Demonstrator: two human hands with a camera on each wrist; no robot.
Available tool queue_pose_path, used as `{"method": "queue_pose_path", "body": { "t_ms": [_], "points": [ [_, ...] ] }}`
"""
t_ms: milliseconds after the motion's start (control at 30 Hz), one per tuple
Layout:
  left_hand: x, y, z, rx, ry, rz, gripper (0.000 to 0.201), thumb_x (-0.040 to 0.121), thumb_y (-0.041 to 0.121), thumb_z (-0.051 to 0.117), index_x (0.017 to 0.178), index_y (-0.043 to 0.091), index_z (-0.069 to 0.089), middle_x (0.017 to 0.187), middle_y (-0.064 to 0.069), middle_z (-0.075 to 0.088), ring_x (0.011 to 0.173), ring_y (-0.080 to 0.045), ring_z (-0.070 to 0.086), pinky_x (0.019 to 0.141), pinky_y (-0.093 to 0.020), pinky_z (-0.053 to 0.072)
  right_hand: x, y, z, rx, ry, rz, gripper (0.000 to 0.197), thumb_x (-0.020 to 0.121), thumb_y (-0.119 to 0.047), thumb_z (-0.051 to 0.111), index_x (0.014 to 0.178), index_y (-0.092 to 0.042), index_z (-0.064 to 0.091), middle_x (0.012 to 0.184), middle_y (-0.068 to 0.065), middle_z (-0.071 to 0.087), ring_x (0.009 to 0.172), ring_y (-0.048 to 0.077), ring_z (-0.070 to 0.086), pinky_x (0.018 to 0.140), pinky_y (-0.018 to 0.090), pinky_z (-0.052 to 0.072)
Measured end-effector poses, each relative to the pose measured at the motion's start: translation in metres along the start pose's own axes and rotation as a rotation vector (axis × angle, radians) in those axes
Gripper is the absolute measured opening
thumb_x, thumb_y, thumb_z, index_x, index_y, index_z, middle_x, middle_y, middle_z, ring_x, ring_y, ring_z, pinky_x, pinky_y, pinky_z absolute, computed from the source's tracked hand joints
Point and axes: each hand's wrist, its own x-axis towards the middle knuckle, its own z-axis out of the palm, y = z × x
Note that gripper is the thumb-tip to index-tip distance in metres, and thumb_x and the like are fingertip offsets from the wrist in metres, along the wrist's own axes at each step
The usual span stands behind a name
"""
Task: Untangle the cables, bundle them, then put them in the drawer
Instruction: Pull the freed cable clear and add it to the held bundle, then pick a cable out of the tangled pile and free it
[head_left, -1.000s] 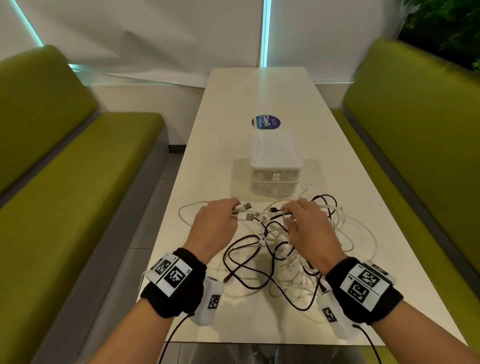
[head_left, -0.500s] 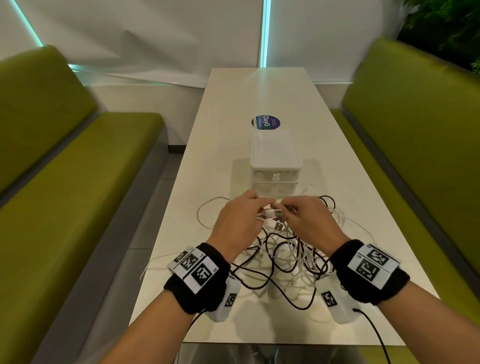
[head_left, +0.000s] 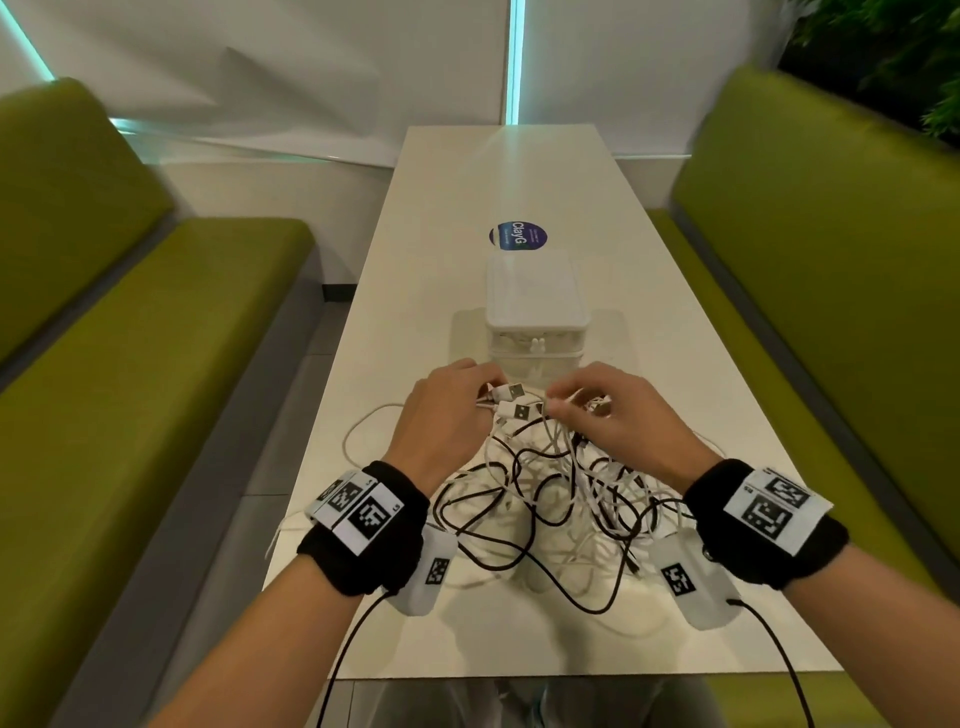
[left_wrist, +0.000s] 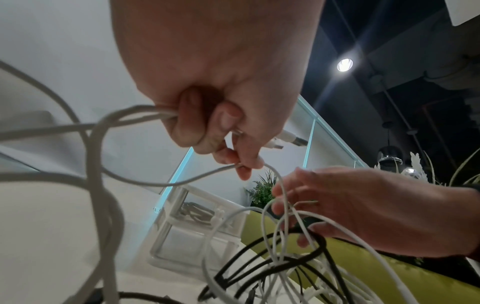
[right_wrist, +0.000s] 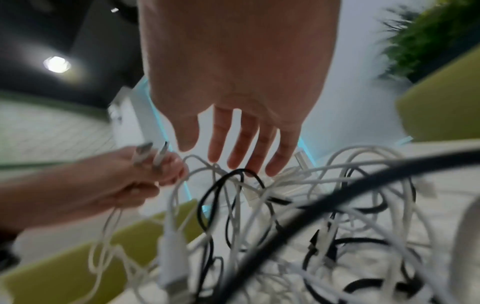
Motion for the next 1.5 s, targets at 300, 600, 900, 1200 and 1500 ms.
{"method": "queue_pose_path", "body": {
  "t_ms": [300, 600, 900, 1200, 1500],
  "points": [
    [0.014, -0.004, -0.019, -0.064, 0.224, 0.033, 0.030, 0.082, 0.000, 0.052, 0.094, 0.021, 0.068, 0.086, 0.002, 0.065, 0.079, -0.022, 0.059, 0.071, -0.041, 0.050, 0.006, 0.000, 0.002, -0.263, -0.008, -0.014, 0.006, 0.089, -0.024, 0.068, 0.093, -0.026, 0.073, 0.089, -0.017, 0.051, 0.084, 0.006, 0.053, 0.068, 0.017, 0.037],
    [0.016, -0.019, -0.025, -0.056, 0.232, -0.004, 0.026, 0.083, -0.002, 0.051, 0.085, 0.022, 0.062, 0.077, 0.003, 0.065, 0.072, -0.022, 0.057, 0.063, -0.038, 0.046, 0.007, -0.015, 0.010, -0.060, -0.035, -0.001, 0.003, 0.085, -0.025, 0.072, 0.082, -0.024, 0.073, 0.086, -0.012, 0.067, 0.084, 0.004, 0.061, 0.077, 0.024, 0.049],
    [-0.001, -0.064, -0.039, 0.183, 0.045, -0.212, 0.024, 0.085, 0.007, 0.048, 0.080, 0.026, 0.062, 0.067, 0.000, 0.058, 0.069, -0.028, 0.053, 0.059, -0.030, 0.033, 0.008, -0.017, 0.037, -0.286, -0.077, -0.066, 0.020, 0.093, -0.030, 0.063, 0.110, -0.025, 0.072, 0.097, -0.012, 0.067, 0.095, 0.007, 0.058, 0.083, 0.024, 0.043],
    [-0.018, -0.105, -0.057, 0.221, 0.088, -0.334, 0.044, 0.090, 0.006, 0.039, 0.127, 0.023, 0.056, 0.103, -0.014, 0.067, 0.094, -0.042, 0.059, 0.077, -0.043, 0.046, 0.034, -0.050, 0.095, -0.404, -0.245, -0.084, 0.020, 0.093, -0.036, 0.059, 0.108, -0.026, 0.069, 0.104, -0.007, 0.062, 0.099, 0.015, 0.059, 0.081, 0.029, 0.044],
    [-0.053, -0.186, -0.123, 0.287, 0.262, -0.536, 0.023, 0.094, 0.015, 0.044, 0.100, 0.012, 0.066, 0.089, -0.015, 0.068, 0.081, -0.038, 0.059, 0.070, -0.042, 0.047, 0.040, -0.030, 0.117, -0.629, -0.312, 0.061, 0.019, 0.094, -0.034, 0.055, 0.102, -0.024, 0.068, 0.105, -0.003, 0.059, 0.100, 0.018, 0.059, 0.077, 0.027, 0.040]
  ]
}}
